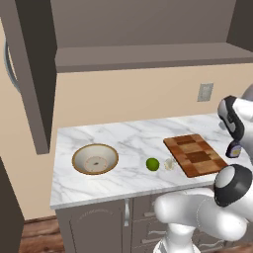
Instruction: Open the cabinet. Place the bowl and condiment on the counter. Then place the lime and garlic on the cutting board.
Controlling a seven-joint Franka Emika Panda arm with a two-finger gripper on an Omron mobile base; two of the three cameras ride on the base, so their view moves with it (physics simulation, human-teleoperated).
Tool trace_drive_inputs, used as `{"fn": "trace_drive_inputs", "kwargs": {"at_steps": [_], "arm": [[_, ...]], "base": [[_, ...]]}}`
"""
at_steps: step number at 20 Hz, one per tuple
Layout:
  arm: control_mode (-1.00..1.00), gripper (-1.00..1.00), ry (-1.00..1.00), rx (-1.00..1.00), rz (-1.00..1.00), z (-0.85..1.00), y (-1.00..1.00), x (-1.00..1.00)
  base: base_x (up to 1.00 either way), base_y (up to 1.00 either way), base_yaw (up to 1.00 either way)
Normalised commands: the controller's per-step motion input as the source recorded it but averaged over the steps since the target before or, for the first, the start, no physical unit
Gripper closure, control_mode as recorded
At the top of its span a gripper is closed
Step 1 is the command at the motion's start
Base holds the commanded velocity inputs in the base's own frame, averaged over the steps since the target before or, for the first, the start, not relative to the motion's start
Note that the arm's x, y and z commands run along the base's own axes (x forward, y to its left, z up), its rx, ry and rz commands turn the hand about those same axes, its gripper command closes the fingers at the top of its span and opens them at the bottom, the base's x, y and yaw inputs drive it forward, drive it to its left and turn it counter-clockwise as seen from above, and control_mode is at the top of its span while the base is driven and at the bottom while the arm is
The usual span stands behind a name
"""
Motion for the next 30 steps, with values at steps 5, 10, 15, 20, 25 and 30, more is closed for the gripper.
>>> {"fn": "trace_drive_inputs", "kwargs": {"at_steps": [5,10,15,20,25,30], "arm": [[-1.0,-1.0,0.19,0.0,0.11,0.16,0.34,-0.12],[-1.0,-1.0,0.19,0.04,0.11,-0.03,0.51,-0.18],[-1.0,-1.0,0.09,0.05,0.1,-0.19,0.71,-0.32],[-1.0,-1.0,-0.03,0.04,0.07,-0.17,0.7,-0.69],[-1.0,-1.0,-0.04,0.0,0.01,-0.14,0.76,-0.56],[-1.0,-1.0,-0.05,0.0,-0.01,0.0,0.8,0.04]], "base": [[0.0,0.0,0.0],[0.0,0.0,0.0],[0.0,0.0,0.0],[0.0,0.0,0.0],[0.0,0.0,0.0],[0.0,0.0,0.0]]}}
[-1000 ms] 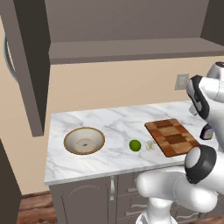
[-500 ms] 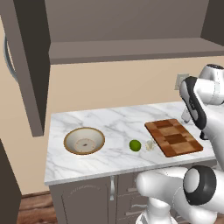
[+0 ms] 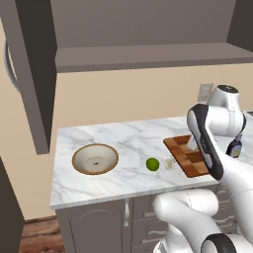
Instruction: Open the cabinet. Place the bowl and condiment on the counter. Then place the lime and garlic on the cutting board.
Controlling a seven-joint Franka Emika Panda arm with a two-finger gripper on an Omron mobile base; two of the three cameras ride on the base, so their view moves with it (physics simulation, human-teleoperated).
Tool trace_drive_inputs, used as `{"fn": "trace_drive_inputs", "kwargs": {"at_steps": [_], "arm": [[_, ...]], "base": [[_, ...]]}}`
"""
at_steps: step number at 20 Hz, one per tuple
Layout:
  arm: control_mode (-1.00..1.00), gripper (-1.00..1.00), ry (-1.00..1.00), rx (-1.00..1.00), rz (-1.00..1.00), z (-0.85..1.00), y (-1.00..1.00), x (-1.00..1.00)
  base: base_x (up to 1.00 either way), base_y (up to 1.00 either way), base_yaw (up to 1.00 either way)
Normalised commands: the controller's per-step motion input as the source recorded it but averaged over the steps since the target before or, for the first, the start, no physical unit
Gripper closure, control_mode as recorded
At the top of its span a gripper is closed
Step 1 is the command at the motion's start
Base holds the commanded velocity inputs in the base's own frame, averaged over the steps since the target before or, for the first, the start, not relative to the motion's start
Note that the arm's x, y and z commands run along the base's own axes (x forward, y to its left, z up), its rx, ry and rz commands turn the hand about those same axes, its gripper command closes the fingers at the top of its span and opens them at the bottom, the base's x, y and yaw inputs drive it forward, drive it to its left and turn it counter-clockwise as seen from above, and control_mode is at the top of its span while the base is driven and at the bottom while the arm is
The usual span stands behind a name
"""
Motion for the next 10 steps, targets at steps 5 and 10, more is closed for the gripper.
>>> {"fn": "trace_drive_inputs", "kwargs": {"at_steps": [5,10], "arm": [[-1.0,-1.0,-0.01,0.0,-0.03,-0.03,0.69,0.29],[-1.0,-1.0,0.0,0.0,-0.03,0.0,0.58,0.29]], "base": [[0.0,0.0,0.0],[0.0,0.0,0.0]]}}
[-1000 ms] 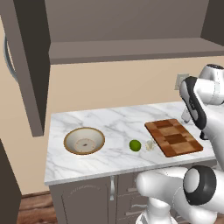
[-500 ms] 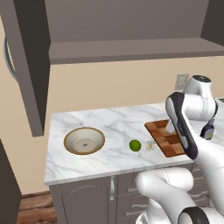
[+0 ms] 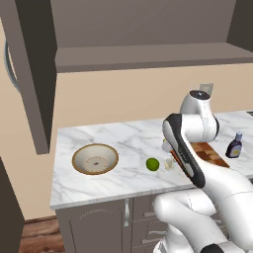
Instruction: Open the cabinet. Place the bowl and condiment on the counter. Then place the lime and garlic on the cutting board.
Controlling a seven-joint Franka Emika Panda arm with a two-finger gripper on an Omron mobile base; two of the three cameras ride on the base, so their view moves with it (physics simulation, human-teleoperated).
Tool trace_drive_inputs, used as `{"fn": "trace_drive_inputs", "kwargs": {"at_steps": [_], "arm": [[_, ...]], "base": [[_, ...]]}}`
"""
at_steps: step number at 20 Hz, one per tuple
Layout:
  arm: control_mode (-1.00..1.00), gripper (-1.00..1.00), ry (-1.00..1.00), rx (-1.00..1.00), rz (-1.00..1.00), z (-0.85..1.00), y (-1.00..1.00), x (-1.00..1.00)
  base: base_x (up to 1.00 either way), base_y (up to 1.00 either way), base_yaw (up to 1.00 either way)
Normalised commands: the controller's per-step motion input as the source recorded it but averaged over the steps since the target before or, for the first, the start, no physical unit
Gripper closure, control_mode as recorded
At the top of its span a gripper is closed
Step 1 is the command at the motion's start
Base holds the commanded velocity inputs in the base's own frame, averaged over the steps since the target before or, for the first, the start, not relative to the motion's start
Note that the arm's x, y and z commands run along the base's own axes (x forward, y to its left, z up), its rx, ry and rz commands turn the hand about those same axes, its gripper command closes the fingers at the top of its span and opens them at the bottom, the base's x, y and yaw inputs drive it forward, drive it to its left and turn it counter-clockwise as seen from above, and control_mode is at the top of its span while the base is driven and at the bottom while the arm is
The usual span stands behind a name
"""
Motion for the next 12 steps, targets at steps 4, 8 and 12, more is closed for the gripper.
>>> {"fn": "trace_drive_inputs", "kwargs": {"at_steps": [4,8,12], "arm": [[-1.0,-1.0,0.0,0.0,-0.13,0.0,0.21,0.42],[-1.0,-1.0,0.0,0.01,-0.23,-0.04,-0.01,0.34],[-1.0,-1.0,0.0,0.11,-0.22,-0.16,-0.09,0.14]], "base": [[0.0,0.0,0.0],[0.0,0.0,0.0],[0.0,0.0,0.0]]}}
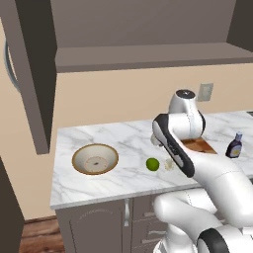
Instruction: Open the cabinet. Place the bowl and condiment on the counter. Then place the lime and garlic on the cutting board.
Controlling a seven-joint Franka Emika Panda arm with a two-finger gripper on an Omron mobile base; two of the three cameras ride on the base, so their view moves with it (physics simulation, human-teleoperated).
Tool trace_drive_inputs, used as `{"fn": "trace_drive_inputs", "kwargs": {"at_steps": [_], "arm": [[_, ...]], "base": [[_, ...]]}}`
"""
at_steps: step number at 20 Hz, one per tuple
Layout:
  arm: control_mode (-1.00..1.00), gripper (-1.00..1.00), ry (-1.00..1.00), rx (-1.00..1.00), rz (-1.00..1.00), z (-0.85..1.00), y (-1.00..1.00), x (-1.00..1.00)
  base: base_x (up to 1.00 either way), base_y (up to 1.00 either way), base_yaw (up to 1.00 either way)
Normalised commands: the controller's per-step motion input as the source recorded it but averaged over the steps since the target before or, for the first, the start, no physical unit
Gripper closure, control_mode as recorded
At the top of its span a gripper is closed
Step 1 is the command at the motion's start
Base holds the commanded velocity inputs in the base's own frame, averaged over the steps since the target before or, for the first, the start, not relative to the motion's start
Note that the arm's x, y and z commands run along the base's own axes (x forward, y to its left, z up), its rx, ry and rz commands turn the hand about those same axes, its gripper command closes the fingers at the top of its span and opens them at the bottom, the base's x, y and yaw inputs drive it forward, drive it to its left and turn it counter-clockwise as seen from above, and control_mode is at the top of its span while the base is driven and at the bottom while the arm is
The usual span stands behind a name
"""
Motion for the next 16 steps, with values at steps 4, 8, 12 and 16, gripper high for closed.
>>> {"fn": "trace_drive_inputs", "kwargs": {"at_steps": [4,8,12,16], "arm": [[-1.0,-1.0,0.0,0.26,-0.03,-0.24,-0.01,0.0],[-1.0,-1.0,0.0,0.21,0.0,-0.16,0.0,0.0],[-1.0,-1.0,0.0,0.0,0.0,-0.07,0.0,0.0],[-1.0,-1.0,0.0,-0.01,0.0,-0.2,0.0,0.06]], "base": [[0.0,0.0,0.0],[0.0,0.0,0.0],[0.0,0.0,0.0],[0.0,0.0,0.0]]}}
